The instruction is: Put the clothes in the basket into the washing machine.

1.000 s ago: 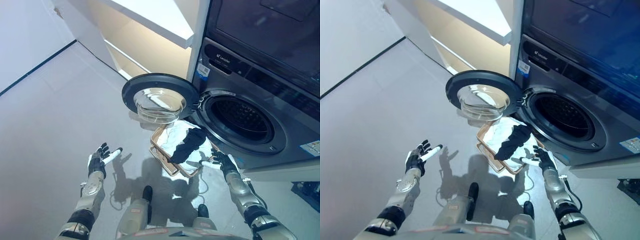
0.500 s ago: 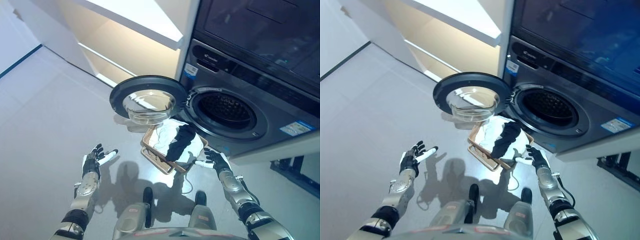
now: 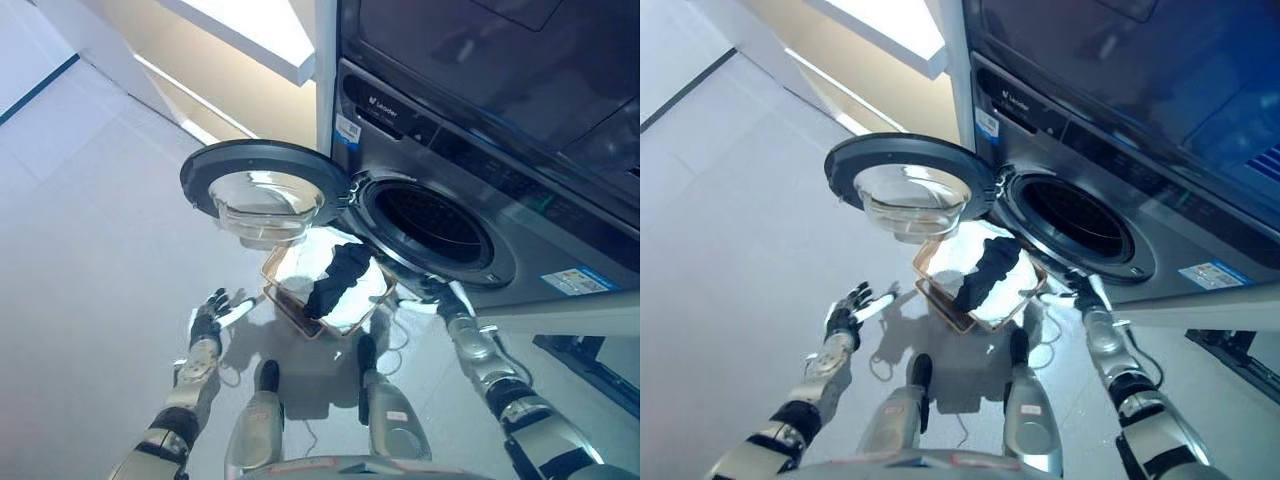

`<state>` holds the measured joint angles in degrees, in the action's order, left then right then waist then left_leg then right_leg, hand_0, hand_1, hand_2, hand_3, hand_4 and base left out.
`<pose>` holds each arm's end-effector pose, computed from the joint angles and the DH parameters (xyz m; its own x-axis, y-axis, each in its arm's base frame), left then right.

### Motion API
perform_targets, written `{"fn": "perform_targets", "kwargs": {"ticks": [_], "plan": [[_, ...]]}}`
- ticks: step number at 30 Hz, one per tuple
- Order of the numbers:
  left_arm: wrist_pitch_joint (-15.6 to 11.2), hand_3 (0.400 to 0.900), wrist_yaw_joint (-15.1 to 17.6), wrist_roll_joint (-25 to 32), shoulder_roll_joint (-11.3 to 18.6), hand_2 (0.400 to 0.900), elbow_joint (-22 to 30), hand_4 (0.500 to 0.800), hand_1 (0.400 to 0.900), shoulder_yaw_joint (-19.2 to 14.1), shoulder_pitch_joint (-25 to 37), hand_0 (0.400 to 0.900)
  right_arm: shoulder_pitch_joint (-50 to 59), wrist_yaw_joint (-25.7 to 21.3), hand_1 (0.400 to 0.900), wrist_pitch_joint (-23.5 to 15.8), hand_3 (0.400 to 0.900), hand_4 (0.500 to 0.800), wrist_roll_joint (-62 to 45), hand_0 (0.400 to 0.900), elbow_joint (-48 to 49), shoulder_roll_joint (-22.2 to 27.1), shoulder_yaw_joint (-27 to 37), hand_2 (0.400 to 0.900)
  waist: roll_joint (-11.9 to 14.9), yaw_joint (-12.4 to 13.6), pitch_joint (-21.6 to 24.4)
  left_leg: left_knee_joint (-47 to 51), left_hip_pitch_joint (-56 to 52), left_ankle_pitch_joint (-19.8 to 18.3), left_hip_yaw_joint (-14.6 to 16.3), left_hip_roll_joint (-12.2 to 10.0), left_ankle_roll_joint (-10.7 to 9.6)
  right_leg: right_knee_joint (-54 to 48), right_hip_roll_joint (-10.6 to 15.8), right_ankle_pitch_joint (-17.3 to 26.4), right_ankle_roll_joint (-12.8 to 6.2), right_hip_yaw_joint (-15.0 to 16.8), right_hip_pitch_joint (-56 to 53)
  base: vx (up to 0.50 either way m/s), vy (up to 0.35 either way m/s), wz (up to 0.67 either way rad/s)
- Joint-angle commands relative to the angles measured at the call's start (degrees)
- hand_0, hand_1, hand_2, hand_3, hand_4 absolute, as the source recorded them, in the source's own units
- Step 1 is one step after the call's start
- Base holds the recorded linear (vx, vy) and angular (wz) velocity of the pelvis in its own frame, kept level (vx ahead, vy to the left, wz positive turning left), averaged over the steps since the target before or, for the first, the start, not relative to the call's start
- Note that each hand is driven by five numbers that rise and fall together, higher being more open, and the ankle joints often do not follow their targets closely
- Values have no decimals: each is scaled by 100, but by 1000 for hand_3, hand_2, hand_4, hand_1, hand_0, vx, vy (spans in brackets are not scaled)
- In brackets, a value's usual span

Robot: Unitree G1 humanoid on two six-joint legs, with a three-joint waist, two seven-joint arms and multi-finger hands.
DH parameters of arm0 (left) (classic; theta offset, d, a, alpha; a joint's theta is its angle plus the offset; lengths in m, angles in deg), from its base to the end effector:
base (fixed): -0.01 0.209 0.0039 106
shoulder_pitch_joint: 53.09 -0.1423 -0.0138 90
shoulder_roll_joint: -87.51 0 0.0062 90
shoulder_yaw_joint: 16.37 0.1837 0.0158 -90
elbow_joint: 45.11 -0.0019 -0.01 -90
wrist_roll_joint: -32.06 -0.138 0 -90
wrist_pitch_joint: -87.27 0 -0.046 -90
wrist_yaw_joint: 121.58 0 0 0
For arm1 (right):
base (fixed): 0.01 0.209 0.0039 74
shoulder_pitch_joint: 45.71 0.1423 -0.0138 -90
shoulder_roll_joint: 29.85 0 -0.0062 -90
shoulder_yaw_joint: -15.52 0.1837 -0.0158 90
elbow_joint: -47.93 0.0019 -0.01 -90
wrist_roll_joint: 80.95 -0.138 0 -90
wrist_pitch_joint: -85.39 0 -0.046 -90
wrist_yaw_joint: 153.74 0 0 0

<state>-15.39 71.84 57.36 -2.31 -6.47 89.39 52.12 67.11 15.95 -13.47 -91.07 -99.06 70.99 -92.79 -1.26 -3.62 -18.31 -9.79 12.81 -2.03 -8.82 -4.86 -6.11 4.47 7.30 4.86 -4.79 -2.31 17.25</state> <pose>0.2151 0.1973 -0.0423 0.8762 0.2358 -0.4203 -0.2128 0.9718 0.1016 0.2404 -0.2510 -0.0127 0.8950 -0.2481 -0.3706 0.0396 0.8719 -0.4880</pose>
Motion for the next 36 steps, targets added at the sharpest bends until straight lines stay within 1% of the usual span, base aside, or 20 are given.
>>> {"fn": "perform_targets", "kwargs": {"ticks": [1, 2, 6, 8, 10, 11, 14, 17, 19, 21, 22, 23, 25, 28, 32, 36], "plan": [[-248, 900, 359, -607, 385, 900, -168, 800, 900, 67, 793, 900, 219, -269, 900, -321, 900, 800, -112, 900, 185, -3, -15, 900, 53, -78, 33, 371, -58, 107, 325, -351, -30, 405, 490, 281, -558, 363, 818, -34, 26, -51], [-181, 900, 515, -931, 371, 900, -350, 800, 900, 224, 1112, 900, 358, -349, 900, -363, 900, 800, -158, 900, 201, -29, -45, 900, -7, -144, -45, 547, -23, 175, 484, -348, -64, 257, 533, 455, -598, 376, 1009, -25, 26, -43], [-45, 900, 709, -1281, 386, 900, -832, 800, 900, 430, 1765, 900, 561, -463, 900, -417, 900, 800, -134, 900, 283, -99, -201, 900, -34, -308, -195, 754, 90, 205, 820, -394, -134, 169, 523, 679, -676, 486, 1573, -34, 18, -52], [31, 900, 724, -1458, 402, 900, -1073, 800, 900, 556, 2097, 900, 602, -506, 900, -450, 900, 800, -115, 900, 369, -145, -278, 900, -13, -425, -259, 784, 130, 173, 922, -405, -150, 187, 475, 740, -694, 584, 1835, -5, 4, -51], [51, 900, 725, -1501, 435, 900, -1141, 800, 900, 575, 2211, 900, 614, -528, 900, -455, 900, 800, -101, 900, 411, -156, -316, 900, -2, -460, -292, 771, 163, 144, 990, -412, -161, 227, 448, 758, -707, 621, 1988, -3, -1, -45], [103, 900, 730, -1587, 448, 900, -1320, 800, 900, 665, 2519, 900, 642, -567, 900, -493, 900, 800, -58, 900, 483, -187, -399, 900, 27, -582, -377, 750, 225, 100, 1072, -431, -176, 311, 393, 757, -724, 655, 2256, 8, -20, -47], [149, 900, 784, -1673, 473, 900, -1598, 800, 900, 726, 2898, 900, 686, -625, 900, -564, 900, 800, -56, 900, 484, -247, -475, 900, 81, -731, -479, 753, 270, 39, 1187, -480, -198, 493, 275, 746, -753, 736, 2603, 19, -19, -48], [199, 900, 876, -1786, 561, 900, -1738, 800, 900, 786, 3209, 900, 729, -677, 900, -636, 900, 800, -94, 900, 526, -242, -503, 900, 121, -853, -541, 810, 338, 13, 1291, -542, -226, 623, 219, 753, -780, 723, 2924, 26, -20, -33], [253, 900, 946, -1962, 655, 900, -1811, 800, 900, 821, 3334, 900, 727, -734, 900, -682, 900, 800, -95, 900, 684, -219, -499, 900, 153, -924, -568, 852, 373, -1, 1346, -584, -248, 701, 165, 751, -799, 703, 3119, 35, -7, -31], [289, 900, 975, -1981, 693, 900, -1847, 800, 900, 816, 3421, 900, 721, -763, 900, -714, 900, 800, -107, 900, 730, -208, -478, 900, 173, -960, -571, 871, 418, -1, 1367, -595, -252, 747, 147, 774, -816, 707, 3257, 32, -15, -16], [278, 900, 997, -1958, 699, 900, -1857, 800, 900, 825, 3499, 900, 688, -801, 900, -762, 900, 800, -137, 900, 821, -143, -435, 900, 157, -999, -579, 866, 469, -42, 1388, -646, -264, 833, 113, 742, -812, 704, 3381, 45, -23, -7], [273, 900, 1011, -1877, 681, 900, -1857, 800, 900, 752, 3541, 900, 658, -830, 900, -789, 900, 800, -137, 900, 898, -125, -410, 900, 149, -1031, -594, 816, 532, -76, 1392, -672, -264, 933, 90, 707, -814, 709, 3504, 58, -18, -12], [274, 900, 1009, -1822, 680, 900, -1860, 800, 900, 735, 3566, 900, 634, -845, 900, -804, 900, 800, -143, 900, 976, -106, -394, 900, 145, -1057, -591, 795, 572, -97, 1401, -694, -266, 975, 83, 690, -809, 717, 3569, 25, 1, -8], [301, 900, 1051, -1597, 615, 900, -1878, 800, 900, 654, 3754, 900, 691, -983, 900, -871, 900, 800, -177, 900, 1153, -193, -402, 900, 140, -1144, -588, 724, 682, -193, 1453, -753, -270, 1258, -2, 576, -796, 760, 3905, 61, -12, -20], [291, 900, 1051, -1389, 570, 900, -1845, 800, 900, 574, 3866, 900, 766, -1049, 900, -898, 900, 800, -138, 900, 1310, -297, -498, 900, 142, -1209, -600, 729, 728, -258, 1508, -786, -281, 1475, -66, 481, -799, 786, 4178, 61, -23, -20], [361, 900, 1160, -1398, 638, 900, -1867, 800, 900, 525, 4062, 900, 803, -1123, 900, -943, 900, 800, -61, 900, 1671, -329, -567, 900, 135, -1274, -614, 850, 782, -297, 1618, -843, -318, 1699, -169, 391, -824, 797, 4563, 68, -27, -34]]}}
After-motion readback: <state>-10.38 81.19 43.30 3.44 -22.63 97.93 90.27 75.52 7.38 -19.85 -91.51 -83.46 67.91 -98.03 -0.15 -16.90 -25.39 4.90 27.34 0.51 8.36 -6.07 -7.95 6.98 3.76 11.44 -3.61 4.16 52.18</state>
